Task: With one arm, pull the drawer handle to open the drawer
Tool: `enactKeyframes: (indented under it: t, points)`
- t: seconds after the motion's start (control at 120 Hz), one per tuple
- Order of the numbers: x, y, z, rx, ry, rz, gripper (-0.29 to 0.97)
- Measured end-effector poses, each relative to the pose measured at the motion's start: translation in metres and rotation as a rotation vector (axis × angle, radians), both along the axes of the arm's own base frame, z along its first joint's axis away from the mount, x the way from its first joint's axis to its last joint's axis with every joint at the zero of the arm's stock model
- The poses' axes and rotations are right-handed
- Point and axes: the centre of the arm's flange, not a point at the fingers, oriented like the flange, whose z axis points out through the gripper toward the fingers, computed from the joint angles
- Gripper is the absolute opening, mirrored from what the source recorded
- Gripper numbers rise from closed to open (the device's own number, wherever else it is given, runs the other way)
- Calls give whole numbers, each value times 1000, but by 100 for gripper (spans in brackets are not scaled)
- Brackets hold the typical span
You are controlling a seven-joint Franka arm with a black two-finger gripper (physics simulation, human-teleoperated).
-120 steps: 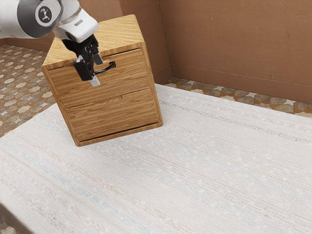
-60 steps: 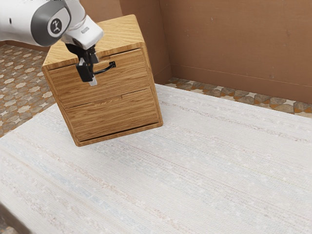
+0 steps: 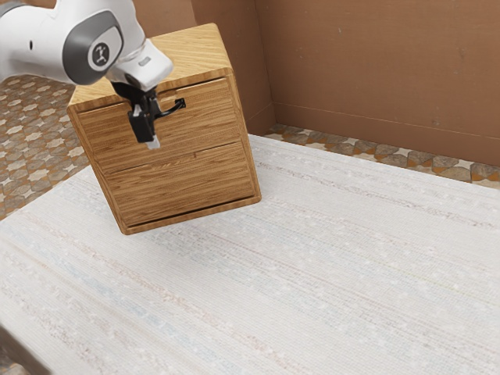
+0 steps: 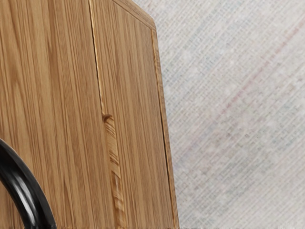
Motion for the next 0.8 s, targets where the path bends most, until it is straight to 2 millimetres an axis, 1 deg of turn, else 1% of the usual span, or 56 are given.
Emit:
enactKeyframes:
  t: [0.083,0.2,0.35,0.475,0.625,0.8]
  points:
    - [2,2,-5,-3,5,5,68]
    - [2,3,-6,-6,6,9,68]
    - [1,-4,-8,-8,16,8,69]
    - [-5,-13,-7,-5,25,11,66]
    - [-15,-27,-4,2,33,15,57]
    - [-27,-41,-3,9,42,22,64]
